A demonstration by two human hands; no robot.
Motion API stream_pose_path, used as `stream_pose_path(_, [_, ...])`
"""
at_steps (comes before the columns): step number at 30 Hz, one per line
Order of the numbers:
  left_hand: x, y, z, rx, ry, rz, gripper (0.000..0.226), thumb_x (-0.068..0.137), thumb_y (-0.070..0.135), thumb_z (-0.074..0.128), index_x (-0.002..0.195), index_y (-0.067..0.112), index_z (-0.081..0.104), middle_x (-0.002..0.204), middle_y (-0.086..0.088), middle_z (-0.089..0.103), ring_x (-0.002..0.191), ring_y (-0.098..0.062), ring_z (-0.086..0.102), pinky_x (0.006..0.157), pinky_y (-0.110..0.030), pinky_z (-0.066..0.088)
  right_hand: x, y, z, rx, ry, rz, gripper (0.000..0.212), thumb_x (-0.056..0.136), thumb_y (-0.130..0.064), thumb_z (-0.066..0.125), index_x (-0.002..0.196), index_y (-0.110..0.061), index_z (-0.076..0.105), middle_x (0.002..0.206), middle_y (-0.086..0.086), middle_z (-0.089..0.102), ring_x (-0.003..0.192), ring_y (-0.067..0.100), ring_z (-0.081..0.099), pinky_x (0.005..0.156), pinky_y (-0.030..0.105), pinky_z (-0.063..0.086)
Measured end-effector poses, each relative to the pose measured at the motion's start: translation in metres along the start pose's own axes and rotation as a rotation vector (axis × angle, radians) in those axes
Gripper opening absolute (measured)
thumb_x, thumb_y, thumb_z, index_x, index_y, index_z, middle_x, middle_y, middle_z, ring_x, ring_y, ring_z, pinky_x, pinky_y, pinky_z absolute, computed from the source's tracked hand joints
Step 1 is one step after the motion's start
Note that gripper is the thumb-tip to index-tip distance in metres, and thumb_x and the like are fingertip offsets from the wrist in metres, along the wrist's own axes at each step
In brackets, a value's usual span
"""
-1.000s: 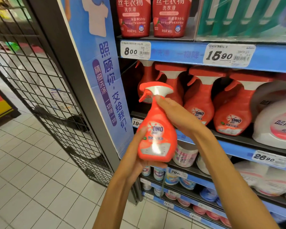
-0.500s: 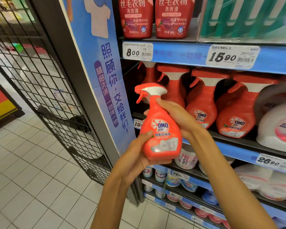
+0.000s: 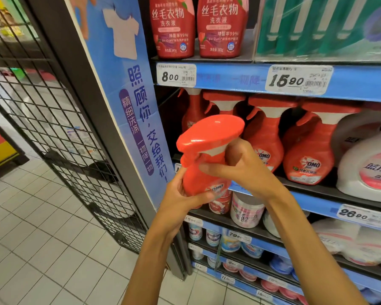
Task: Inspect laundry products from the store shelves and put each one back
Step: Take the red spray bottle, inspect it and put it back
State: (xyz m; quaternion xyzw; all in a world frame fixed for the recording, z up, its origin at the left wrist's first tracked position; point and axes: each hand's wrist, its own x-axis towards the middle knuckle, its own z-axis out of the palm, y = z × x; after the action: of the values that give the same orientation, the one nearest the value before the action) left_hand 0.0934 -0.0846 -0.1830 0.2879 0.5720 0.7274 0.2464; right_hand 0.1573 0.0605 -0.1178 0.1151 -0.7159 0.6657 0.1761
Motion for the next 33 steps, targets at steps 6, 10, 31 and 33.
stream_pose_path(6, [0.001, -0.005, 0.004, 0.030, 0.036, 0.087, 0.064, 0.065, 0.022, 0.083, 0.124, 0.029, 0.059, 0.116, -0.002, 0.069, 0.108, -0.020, 0.066, 0.083, -0.025, 0.053, -0.001, 0.004, 0.007, -0.050, 0.134, -0.031, 0.031, 0.081, -0.009, 0.068, 0.106, -0.025, 0.057, 0.100, -0.009, 0.068, 0.096, 0.006, 0.063, 0.085, 0.026, 0.051])
stream_pose_path(10, [0.001, -0.008, 0.008, 0.040, 0.121, 0.039, 0.067, 0.061, 0.044, 0.085, 0.121, 0.026, 0.061, 0.112, -0.004, 0.071, 0.104, -0.023, 0.067, 0.078, -0.026, 0.055, 0.007, 0.012, 0.017, 0.008, 0.443, -0.062, 0.030, 0.082, -0.002, 0.070, 0.107, -0.014, 0.057, 0.101, 0.002, 0.068, 0.090, 0.005, 0.065, 0.078, 0.021, 0.052])
stream_pose_path(31, [0.004, -0.011, 0.011, -0.164, 0.076, -0.157, 0.061, 0.079, 0.030, 0.071, 0.133, 0.013, 0.049, 0.123, -0.013, 0.065, 0.111, -0.026, 0.064, 0.088, -0.035, 0.055, 0.020, 0.030, -0.003, 0.058, 0.381, 0.172, 0.011, 0.090, -0.028, 0.061, 0.098, -0.021, 0.061, 0.093, 0.003, 0.073, 0.090, 0.016, 0.070, 0.078, 0.035, 0.056])
stream_pose_path(33, [0.003, -0.012, 0.007, -0.183, -0.002, -0.168, 0.058, 0.083, 0.030, 0.070, 0.133, 0.012, 0.048, 0.124, -0.012, 0.065, 0.114, -0.026, 0.063, 0.088, -0.032, 0.054, 0.022, 0.029, -0.011, 0.194, 0.318, 0.169, 0.022, 0.088, -0.032, 0.062, 0.102, -0.015, 0.061, 0.093, 0.003, 0.074, 0.090, 0.019, 0.071, 0.072, 0.032, 0.057])
